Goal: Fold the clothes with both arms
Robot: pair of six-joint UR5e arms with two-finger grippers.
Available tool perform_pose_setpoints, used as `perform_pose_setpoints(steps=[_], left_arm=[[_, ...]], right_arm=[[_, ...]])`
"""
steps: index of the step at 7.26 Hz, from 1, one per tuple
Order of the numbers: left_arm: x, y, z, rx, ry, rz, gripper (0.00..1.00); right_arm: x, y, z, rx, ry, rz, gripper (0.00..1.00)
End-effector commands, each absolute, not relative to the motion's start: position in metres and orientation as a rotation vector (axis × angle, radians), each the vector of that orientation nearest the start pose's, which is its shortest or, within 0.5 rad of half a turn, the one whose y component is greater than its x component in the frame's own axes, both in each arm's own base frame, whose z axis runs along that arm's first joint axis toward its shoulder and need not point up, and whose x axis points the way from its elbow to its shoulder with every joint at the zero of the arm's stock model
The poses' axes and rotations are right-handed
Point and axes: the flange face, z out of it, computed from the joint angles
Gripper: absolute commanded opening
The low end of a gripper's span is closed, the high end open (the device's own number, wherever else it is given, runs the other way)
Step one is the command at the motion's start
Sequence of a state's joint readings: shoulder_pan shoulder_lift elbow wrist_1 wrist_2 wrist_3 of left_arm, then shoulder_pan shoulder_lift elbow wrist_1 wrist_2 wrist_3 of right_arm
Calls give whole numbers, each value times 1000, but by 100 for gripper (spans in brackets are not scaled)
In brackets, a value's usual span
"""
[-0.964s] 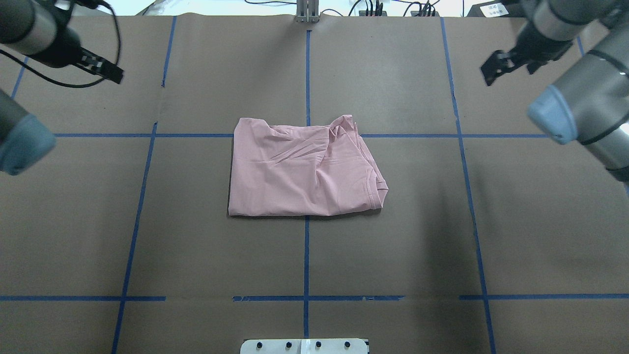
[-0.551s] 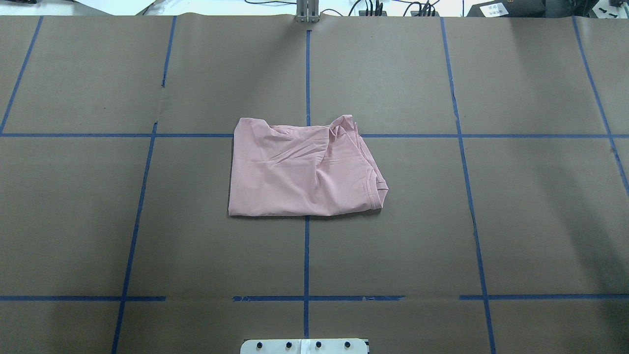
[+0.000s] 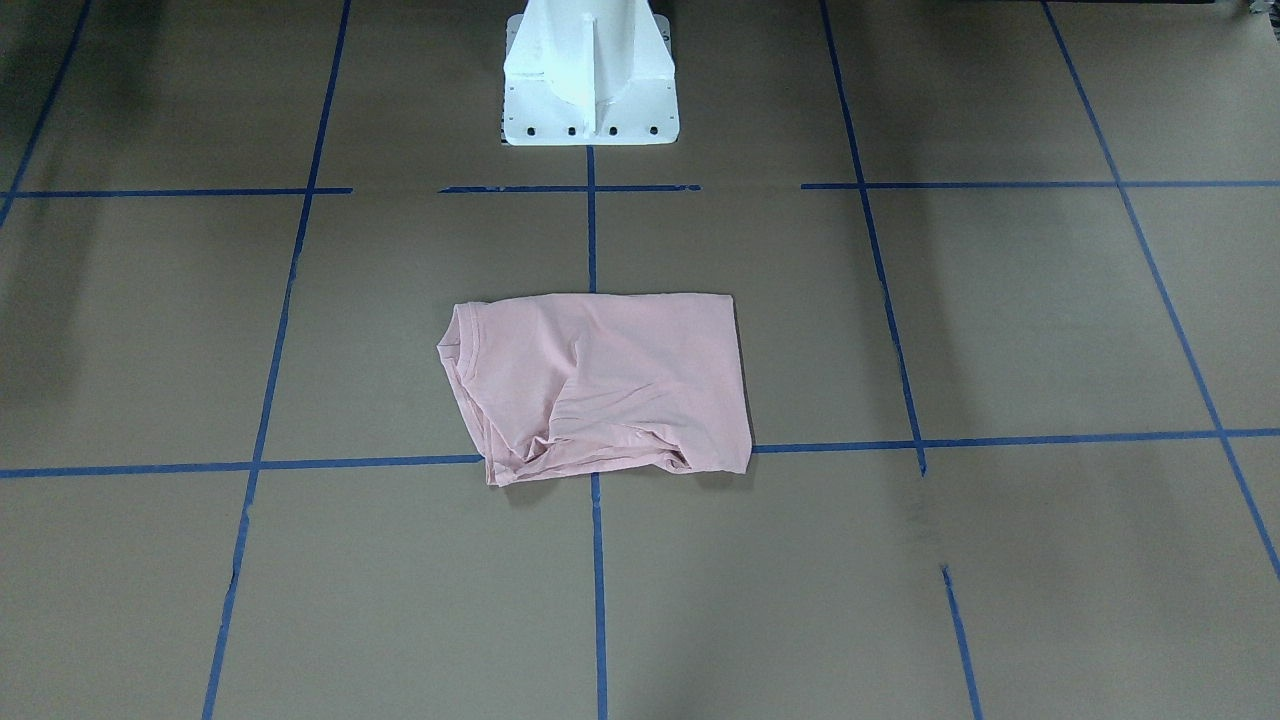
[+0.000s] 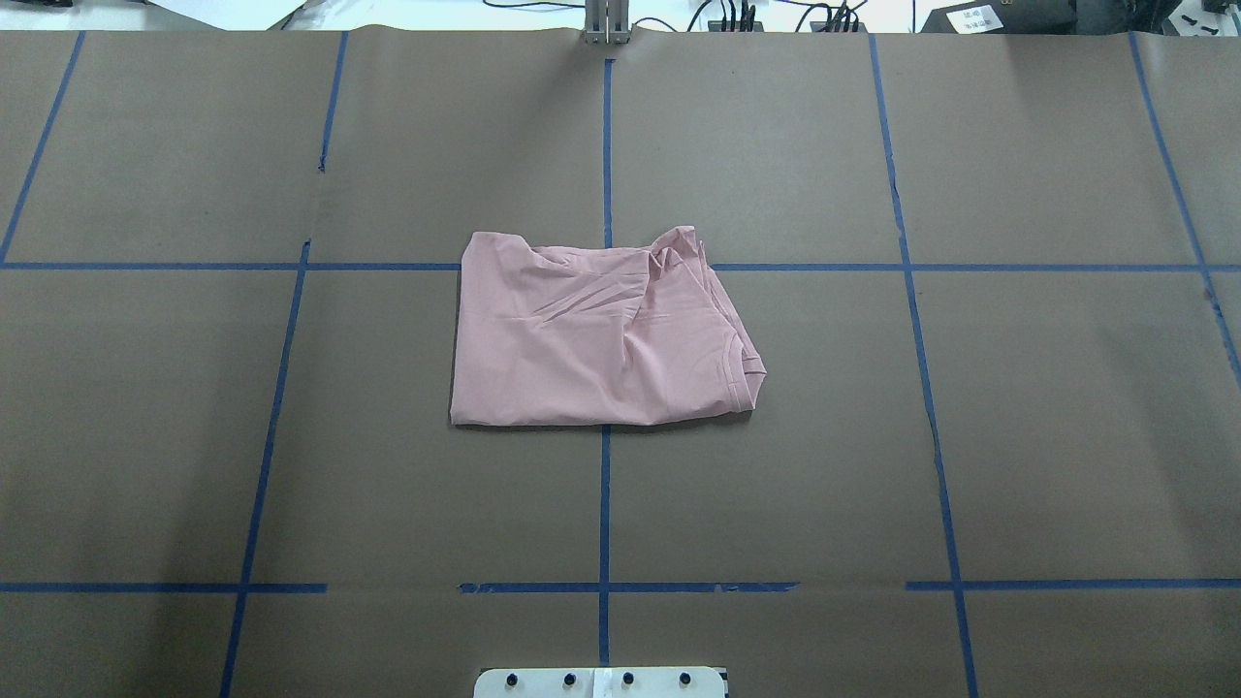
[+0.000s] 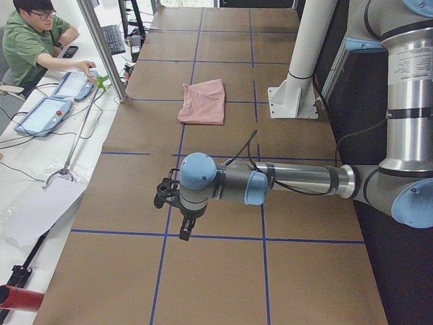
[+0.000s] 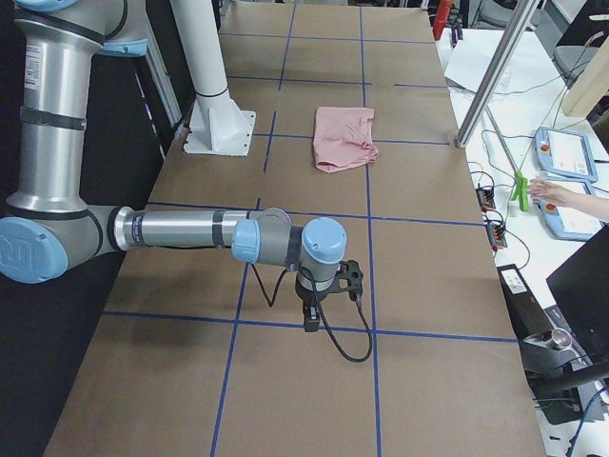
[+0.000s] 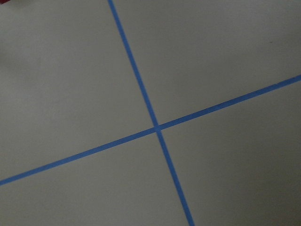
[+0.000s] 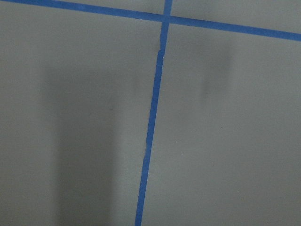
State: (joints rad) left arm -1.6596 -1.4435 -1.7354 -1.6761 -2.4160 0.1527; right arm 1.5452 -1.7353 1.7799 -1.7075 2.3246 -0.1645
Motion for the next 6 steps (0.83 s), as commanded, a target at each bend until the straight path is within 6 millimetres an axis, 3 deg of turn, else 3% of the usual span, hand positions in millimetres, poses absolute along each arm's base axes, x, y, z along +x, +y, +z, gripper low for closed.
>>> perform_pose_setpoints(steps=[1,6], left_arm=[[-97,-428,626,228,841,114,100],[-97,-428,625,230,841,116,100]], right_arm=[[55,-415,644,-26,-752,-160,100],[56,-413,646,-34,-752,-148,100]])
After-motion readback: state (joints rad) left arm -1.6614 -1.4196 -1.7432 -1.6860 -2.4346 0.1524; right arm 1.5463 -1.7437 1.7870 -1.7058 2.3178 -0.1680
